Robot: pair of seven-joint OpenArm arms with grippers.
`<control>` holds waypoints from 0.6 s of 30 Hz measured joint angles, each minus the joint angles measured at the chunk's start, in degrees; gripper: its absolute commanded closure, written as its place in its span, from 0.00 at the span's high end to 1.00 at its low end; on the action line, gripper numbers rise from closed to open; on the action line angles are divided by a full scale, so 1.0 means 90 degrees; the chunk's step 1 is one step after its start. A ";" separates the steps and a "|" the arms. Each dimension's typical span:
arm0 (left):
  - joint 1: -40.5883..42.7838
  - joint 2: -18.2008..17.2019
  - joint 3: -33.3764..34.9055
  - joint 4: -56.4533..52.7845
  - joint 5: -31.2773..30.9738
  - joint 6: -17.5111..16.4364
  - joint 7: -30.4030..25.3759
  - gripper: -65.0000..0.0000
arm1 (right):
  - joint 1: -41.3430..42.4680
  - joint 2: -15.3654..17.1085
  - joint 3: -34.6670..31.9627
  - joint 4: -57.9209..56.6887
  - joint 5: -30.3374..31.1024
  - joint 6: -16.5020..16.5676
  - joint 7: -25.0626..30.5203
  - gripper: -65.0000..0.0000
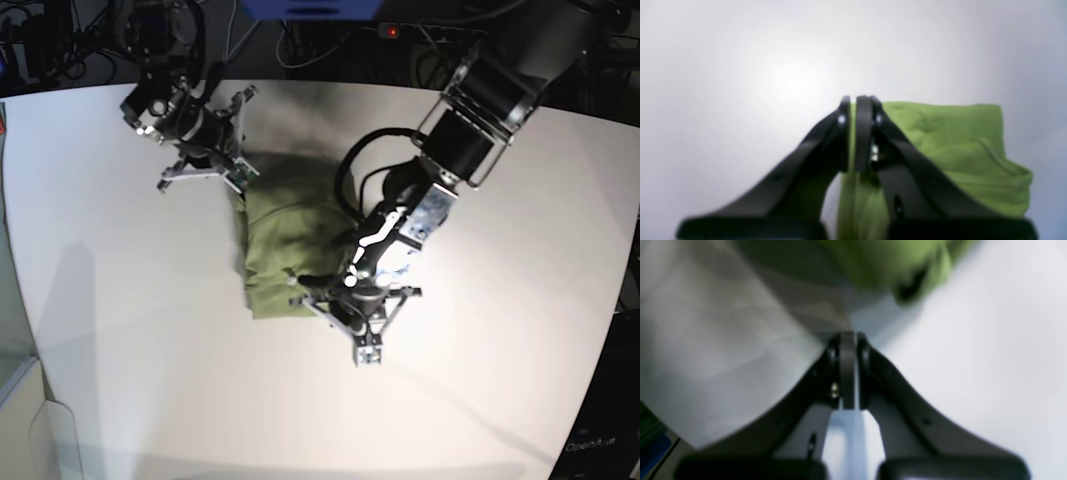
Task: Fold the T-shirt properly
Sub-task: 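Push the green bundle square with the left gripper toward the right gripper, then press the left gripper along the bundle's side to tidy it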
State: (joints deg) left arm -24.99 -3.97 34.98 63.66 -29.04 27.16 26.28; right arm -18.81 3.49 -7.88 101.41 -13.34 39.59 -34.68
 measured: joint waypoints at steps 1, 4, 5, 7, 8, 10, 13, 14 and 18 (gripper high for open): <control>0.0022 -0.0007 -0.0024 0.0066 -0.0022 0.0002 0.0012 0.03 | -0.0027 0.0000 0.0109 0.0017 0.0005 0.0002 0.0022 0.00; 0.0158 -0.0172 -0.0032 0.0410 -0.0044 0.0002 0.0005 0.03 | -0.0056 0.0000 0.0430 0.0024 0.0000 0.0000 0.0027 0.00; 0.0245 -0.0272 -0.0044 0.0551 -0.0044 0.0005 0.0010 0.03 | -0.0066 0.0012 0.0527 0.0027 -0.0002 0.0000 0.0029 0.00; 0.0515 -0.0522 -0.0066 0.1001 -0.0044 0.0066 0.0075 0.03 | -0.0078 0.0066 0.0709 0.0024 -0.0012 0.0002 0.0134 0.00; 0.0629 -0.0619 -0.0078 0.1192 -0.0032 0.0058 0.0175 0.03 | -0.0107 0.0092 0.0814 0.0024 -0.0029 0.0005 0.0206 0.00; 0.0835 -0.0763 -0.0158 0.1479 -0.0051 0.0058 0.0355 0.03 | -0.0202 0.0112 0.1054 0.0024 -0.0029 0.0002 0.0352 0.00; 0.1056 -0.0746 -0.0627 0.1583 -0.0039 0.0024 0.0355 0.03 | -0.0255 0.0119 0.1338 0.0012 -0.0022 0.0002 0.0471 0.00; 0.1073 -0.0758 -0.0741 0.1520 -0.0012 0.0015 0.0340 0.03 | -0.0255 0.0119 0.1474 -0.0007 -0.0017 0.0002 0.0529 0.00; 0.1059 -0.0767 -0.0838 0.1030 0.0005 0.0024 0.0296 0.03 | -0.0299 0.0129 0.1880 -0.0010 -0.0100 0.0005 0.0512 0.00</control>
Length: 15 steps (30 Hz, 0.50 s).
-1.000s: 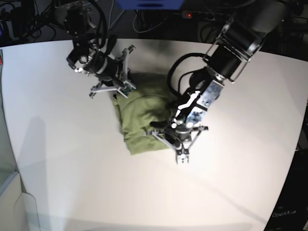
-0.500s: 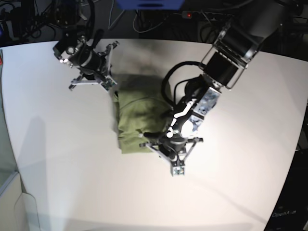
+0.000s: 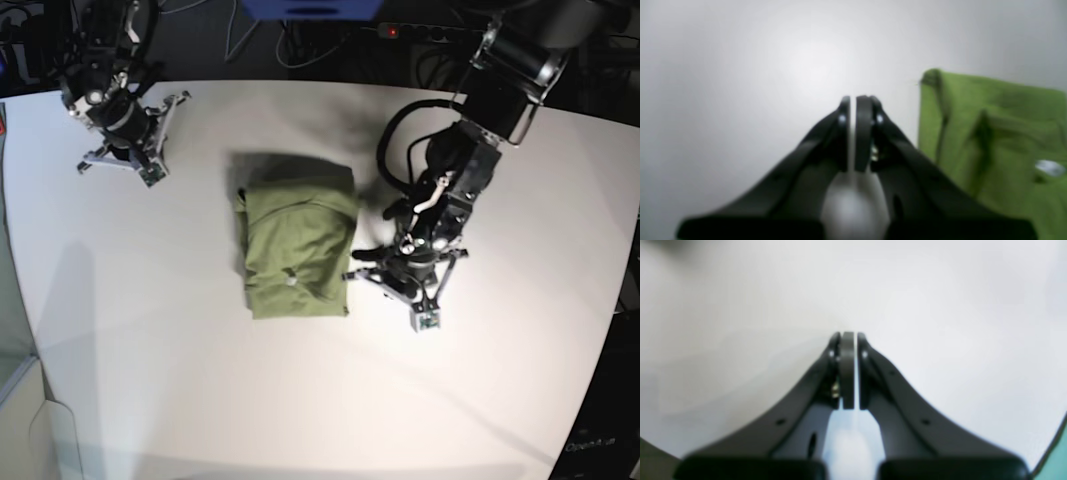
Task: Fold the T-shirt properly
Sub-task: 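Press the left gripper along the bundle's side to tidy it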
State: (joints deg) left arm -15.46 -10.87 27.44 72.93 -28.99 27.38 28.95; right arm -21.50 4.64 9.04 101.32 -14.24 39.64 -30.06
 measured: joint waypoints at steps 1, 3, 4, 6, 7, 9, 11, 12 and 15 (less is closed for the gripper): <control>0.0000 0.0032 -0.0002 -0.0114 -0.0005 0.0002 0.0022 0.03 | -0.0017 -0.0010 0.0058 0.0000 0.0005 0.0000 0.0015 0.00; -0.0112 0.0192 0.0010 -0.0391 -0.0002 -0.0002 0.0024 0.03 | -0.0027 -0.0012 0.0192 0.0000 0.0027 0.0000 0.0015 0.00; -0.0211 0.0284 0.0019 -0.0537 -0.0017 -0.0019 0.0039 0.03 | -0.0029 -0.0007 0.0272 0.0000 0.0024 0.0002 0.0010 0.00; -0.0379 0.0464 0.0015 -0.0777 -0.0010 -0.0049 -0.0036 0.03 | -0.0032 -0.0010 0.0398 0.0000 0.0024 0.0000 0.0012 0.00; -0.0420 0.0537 0.0012 -0.0867 0.0027 -0.0126 -0.0058 0.03 | -0.0029 -0.0027 0.0510 0.0000 0.0051 0.0000 0.0019 0.00; -0.0440 0.0629 0.0010 -0.1110 0.0049 -0.0532 -0.0097 0.03 | -0.0032 -0.0044 0.0719 0.0002 0.0070 0.0000 0.0012 0.00; -0.0440 0.0707 0.0015 -0.1311 0.0100 -0.0760 -0.0189 0.03 | -0.0049 -0.0044 0.0877 0.0000 0.0029 0.0000 -0.0002 0.00; -0.0483 0.0755 0.0012 -0.1404 0.0131 -0.0767 -0.0155 0.03 | -0.0046 -0.0053 0.0954 0.0000 0.0029 0.0000 0.0007 0.00; -0.0597 0.0974 -0.0032 -0.1749 0.0619 -0.0835 -0.0321 0.03 | -0.0007 -0.0078 0.1243 0.0000 0.0049 0.0000 0.0010 0.00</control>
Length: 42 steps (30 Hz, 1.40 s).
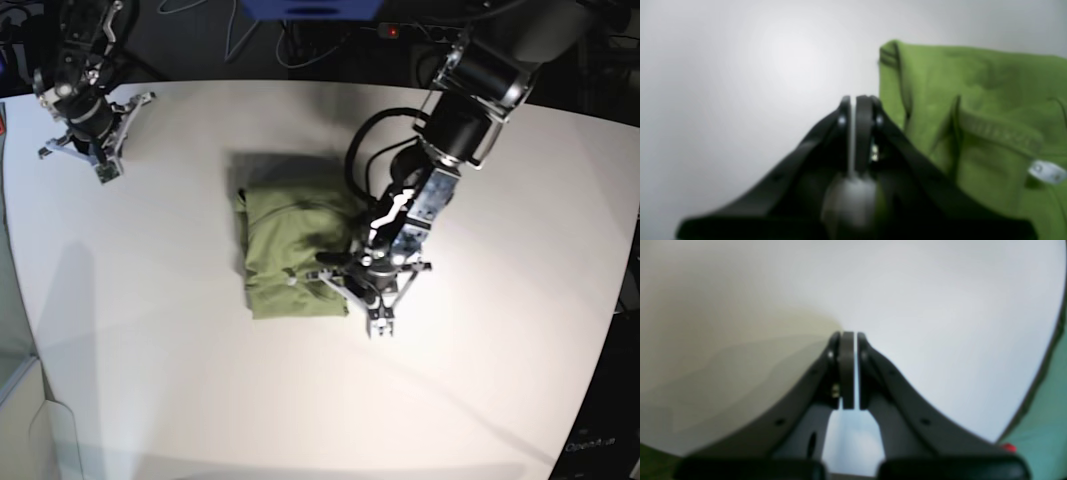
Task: Fold the T-shirt properly
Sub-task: 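Press the left gripper along the bundle's side to tidy it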
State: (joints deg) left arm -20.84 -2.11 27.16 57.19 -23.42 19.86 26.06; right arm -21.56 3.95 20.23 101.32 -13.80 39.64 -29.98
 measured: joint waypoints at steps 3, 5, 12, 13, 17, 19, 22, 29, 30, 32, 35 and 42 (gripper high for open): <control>-0.0012 0.0168 0.0022 -0.0240 0.0211 -0.0017 -0.0299 0.03 | 0.0056 0.0002 0.0355 0.0000 0.0024 -0.0002 0.0002 0.00; -0.0034 0.0267 0.0024 -0.0440 0.0253 -0.0017 -0.0517 0.03 | 0.0124 -0.0002 0.0551 0.0000 -0.0012 0.0015 -0.0027 0.00; -0.0051 0.0362 0.0022 -0.0517 0.0316 -0.0015 -0.0639 0.03 | 0.0245 -0.0019 0.1200 0.0002 0.0022 0.0022 -0.0017 0.00; -0.0070 0.0381 0.0022 -0.0517 0.0316 -0.0007 -0.0634 0.03 | 0.0257 -0.0019 0.1260 0.0000 0.0024 0.0022 -0.0049 0.00; -0.0245 0.0415 0.0085 -0.0561 0.0177 -0.0017 -0.0364 0.03 | 0.0364 -0.0143 0.1676 0.0002 0.0027 0.0022 0.0005 0.00; -0.0245 0.0406 0.0304 -0.0561 0.0182 -0.0007 -0.0420 0.03 | 0.0386 -0.0194 0.1843 0.0002 0.0029 0.0022 0.0002 0.00; -0.0311 0.0457 0.0571 -0.0597 0.0172 -0.0010 -0.0410 0.03 | 0.0469 -0.0245 0.2178 0.0002 0.0017 0.0019 0.0002 0.00; -0.0386 0.0651 0.0678 -0.0634 0.0175 -0.0039 -0.0350 0.03 | 0.0469 -0.0330 0.2555 0.0002 0.0019 0.0022 -0.0005 0.00; -0.0384 0.0639 0.0673 -0.0619 0.0175 -0.0012 -0.0347 0.03 | 0.0471 -0.0335 0.2586 0.0002 0.0029 0.0022 0.0005 0.00; -0.0384 0.0607 0.0665 -0.0610 0.0175 -0.0017 -0.0350 0.03 | 0.0491 -0.0335 0.2681 0.0002 0.0044 0.0022 0.0007 0.00; -0.0359 0.0522 0.0631 -0.0517 0.0177 -0.0012 -0.0306 0.03 | 0.0481 -0.0376 0.2742 0.0002 0.0024 0.0022 0.0005 0.00; 0.0393 -0.0410 0.0573 0.1229 0.0112 0.0058 -0.0029 0.03 | 0.0483 -0.0393 0.2739 0.0002 0.0034 0.0019 -0.0005 0.00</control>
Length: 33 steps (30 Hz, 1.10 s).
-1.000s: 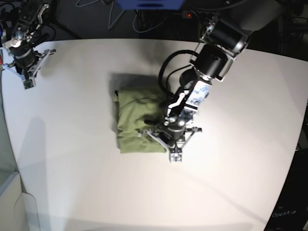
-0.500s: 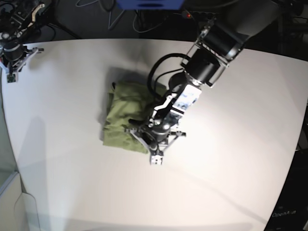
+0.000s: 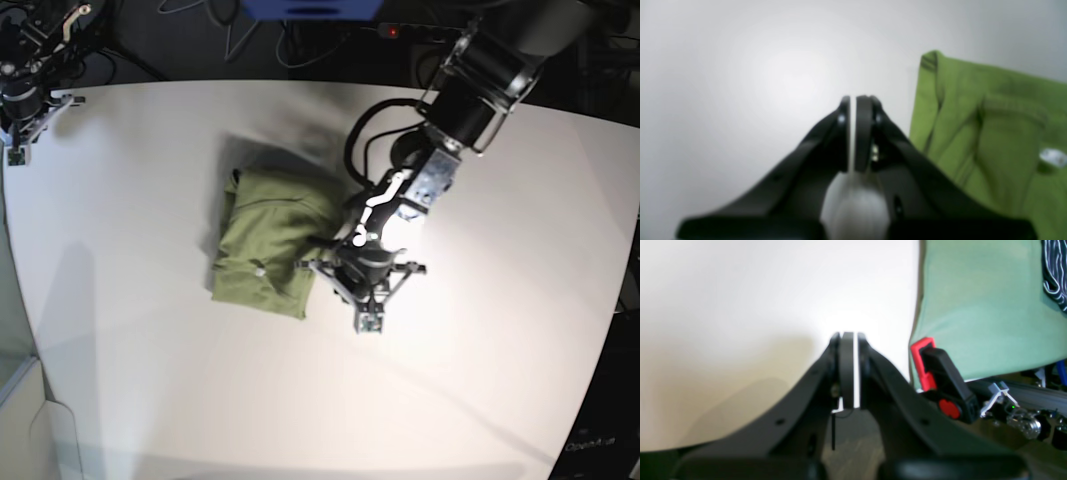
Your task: Fold the T-shirt properly
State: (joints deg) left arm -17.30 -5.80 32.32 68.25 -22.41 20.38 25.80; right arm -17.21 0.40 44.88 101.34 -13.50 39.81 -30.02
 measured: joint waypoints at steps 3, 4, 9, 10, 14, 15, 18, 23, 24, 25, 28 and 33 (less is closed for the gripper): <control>0.0488 -0.0250 -0.0435 0.1054 -0.0007 -0.0039 0.0658 0.03 | -0.0036 0.0007 -0.0007 0.0002 -0.0005 0.0005 0.0010 0.00; 0.0656 -0.0338 -0.0595 0.1406 -0.0012 -0.0041 0.0835 0.03 | -0.0066 0.0002 0.0012 0.0002 -0.0007 0.0002 0.0005 0.00; 0.1783 -0.0964 -0.1333 0.3186 0.0083 0.0007 0.1632 0.03 | -0.0221 0.0005 0.0520 0.0002 -0.0051 0.0022 0.0291 0.00; 0.2084 -0.1061 -0.1474 0.3560 0.0087 0.0041 0.1826 0.03 | -0.0296 -0.0010 0.0607 0.0005 -0.0024 0.0029 0.0454 0.00; 0.3164 -0.1321 -0.2050 0.4809 0.0066 -0.0034 0.2305 0.03 | -0.0588 -0.0238 0.0947 0.0002 -0.0073 0.0036 0.0896 0.00; 0.3415 -0.1384 -0.2171 0.5051 0.0066 -0.0041 0.2305 0.03 | -0.0675 -0.0287 0.1022 0.0002 -0.0056 0.0029 0.1071 0.00; 0.4155 -0.1588 -0.2443 0.5311 0.0087 -0.0044 0.2429 0.03 | -0.0865 -0.0508 0.1309 0.0002 -0.0085 0.0034 0.1537 0.00; 0.5042 -0.1654 -0.2730 0.5365 0.0053 -0.0046 0.2446 0.03 | -0.1078 -0.0775 0.1785 0.0002 -0.0075 0.0058 0.2006 0.00; 0.5153 -0.1651 -0.2756 0.5365 0.0083 -0.0046 0.2307 0.03 | -0.1098 -0.0782 0.1863 -0.0005 -0.0109 0.0056 0.1996 0.00; 0.5309 -0.1654 -0.2766 0.5365 0.0141 -0.0036 0.2103 0.03 | -0.1115 -0.0787 0.1943 -0.0022 -0.0095 0.0056 0.2013 0.00; 0.5797 -0.1651 -0.2742 0.5362 0.0068 -0.0032 0.1928 0.03 | -0.1069 -0.0801 0.2293 -0.0211 -0.0058 0.0051 0.2047 0.00; 0.6380 -0.1717 -0.2727 0.5348 0.0090 -0.0068 0.1763 0.03 | -0.1112 -0.0794 0.2720 -0.0782 -0.0068 0.0058 0.2227 0.00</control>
State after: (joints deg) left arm 40.12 -21.26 7.77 116.38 -21.61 19.77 41.67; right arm -27.22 -6.74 69.36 94.30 -14.11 40.34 -9.98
